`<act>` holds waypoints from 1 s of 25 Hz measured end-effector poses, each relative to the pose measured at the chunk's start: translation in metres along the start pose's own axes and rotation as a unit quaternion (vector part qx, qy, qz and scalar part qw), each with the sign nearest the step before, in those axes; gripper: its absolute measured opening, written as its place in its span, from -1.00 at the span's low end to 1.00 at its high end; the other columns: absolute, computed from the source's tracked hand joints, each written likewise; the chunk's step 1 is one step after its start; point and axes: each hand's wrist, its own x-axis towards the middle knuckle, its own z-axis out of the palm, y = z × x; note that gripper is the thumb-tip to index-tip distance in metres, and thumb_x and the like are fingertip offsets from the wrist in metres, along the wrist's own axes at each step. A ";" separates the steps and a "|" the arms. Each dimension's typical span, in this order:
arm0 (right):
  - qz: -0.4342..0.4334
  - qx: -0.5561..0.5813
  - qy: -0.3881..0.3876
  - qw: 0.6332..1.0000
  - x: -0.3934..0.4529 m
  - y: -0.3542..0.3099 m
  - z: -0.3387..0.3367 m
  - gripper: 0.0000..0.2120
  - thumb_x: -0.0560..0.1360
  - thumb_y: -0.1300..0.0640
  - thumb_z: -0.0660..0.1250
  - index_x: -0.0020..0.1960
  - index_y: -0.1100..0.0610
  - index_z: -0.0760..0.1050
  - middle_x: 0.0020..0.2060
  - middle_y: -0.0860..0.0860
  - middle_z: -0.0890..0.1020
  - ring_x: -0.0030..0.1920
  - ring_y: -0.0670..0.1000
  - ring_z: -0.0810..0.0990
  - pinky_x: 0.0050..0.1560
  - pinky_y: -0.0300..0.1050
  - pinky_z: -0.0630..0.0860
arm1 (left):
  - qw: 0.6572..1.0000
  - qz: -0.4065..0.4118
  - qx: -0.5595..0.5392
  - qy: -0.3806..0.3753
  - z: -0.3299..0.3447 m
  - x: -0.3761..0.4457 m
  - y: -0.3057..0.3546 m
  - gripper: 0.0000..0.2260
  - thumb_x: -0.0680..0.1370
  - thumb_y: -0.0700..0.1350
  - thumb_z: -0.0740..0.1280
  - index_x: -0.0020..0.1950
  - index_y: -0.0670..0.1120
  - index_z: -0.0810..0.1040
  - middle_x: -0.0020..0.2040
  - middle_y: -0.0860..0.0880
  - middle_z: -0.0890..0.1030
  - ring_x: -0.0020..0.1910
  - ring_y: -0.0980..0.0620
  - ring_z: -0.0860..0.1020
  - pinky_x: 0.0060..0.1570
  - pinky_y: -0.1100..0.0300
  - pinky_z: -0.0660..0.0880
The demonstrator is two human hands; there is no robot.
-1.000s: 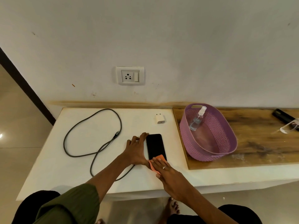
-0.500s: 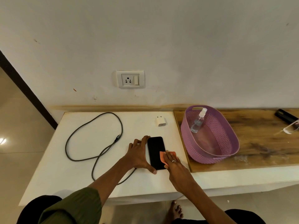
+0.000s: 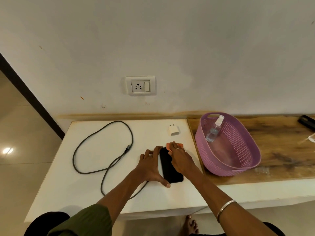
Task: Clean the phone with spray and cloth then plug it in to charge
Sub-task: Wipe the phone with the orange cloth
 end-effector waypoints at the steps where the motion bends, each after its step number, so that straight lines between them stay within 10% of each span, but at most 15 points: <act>1: 0.001 -0.002 0.004 1.000 -0.002 -0.002 0.004 -0.42 0.61 0.05 0.22 0.56 0.12 0.10 0.53 0.06 0.24 0.50 0.14 0.28 0.41 -0.05 0.33 | 1.000 0.002 -0.001 -0.002 0.000 0.001 0.000 0.34 -0.09 0.51 0.49 0.51 0.15 -0.13 0.44 0.02 0.31 0.43 -0.08 0.21 0.42 -0.06 0.20; 11: -0.119 0.011 -0.025 0.992 -0.019 -0.016 0.022 -0.36 0.62 0.02 0.21 0.56 0.17 -0.02 0.57 0.13 0.08 0.57 0.12 0.05 0.56 -0.02 0.08 | 1.000 0.000 0.009 0.003 0.001 0.001 -0.001 0.35 -0.10 0.53 0.45 0.51 0.09 -0.13 0.45 0.00 0.31 0.41 -0.08 0.24 0.39 -0.04 0.18; 25: -0.092 0.053 -0.072 0.992 -0.124 0.005 0.028 -0.49 0.66 -0.01 0.05 0.57 -0.07 -0.03 0.55 -0.16 0.08 0.53 -0.04 0.20 0.42 -0.06 0.35 | 0.998 0.008 0.056 0.004 -0.002 -0.001 0.000 0.31 0.05 0.40 0.53 0.57 0.09 -0.17 0.52 0.01 0.18 0.44 -0.11 0.20 0.41 -0.06 0.20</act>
